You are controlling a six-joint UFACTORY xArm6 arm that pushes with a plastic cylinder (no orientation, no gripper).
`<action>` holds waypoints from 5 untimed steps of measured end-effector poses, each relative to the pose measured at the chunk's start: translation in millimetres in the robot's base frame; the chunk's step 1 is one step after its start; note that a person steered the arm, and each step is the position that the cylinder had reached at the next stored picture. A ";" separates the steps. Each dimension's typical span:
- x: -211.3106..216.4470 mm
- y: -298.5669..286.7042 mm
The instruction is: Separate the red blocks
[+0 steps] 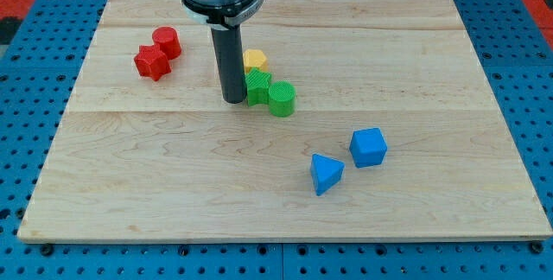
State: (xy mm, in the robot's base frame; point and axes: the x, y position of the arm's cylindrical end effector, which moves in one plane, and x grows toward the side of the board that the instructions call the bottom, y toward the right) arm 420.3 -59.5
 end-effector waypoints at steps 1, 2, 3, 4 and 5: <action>29.9 -0.8; 66.4 21.7; 22.4 105.3; -12.4 147.7; -20.5 129.8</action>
State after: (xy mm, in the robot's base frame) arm 399.7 70.3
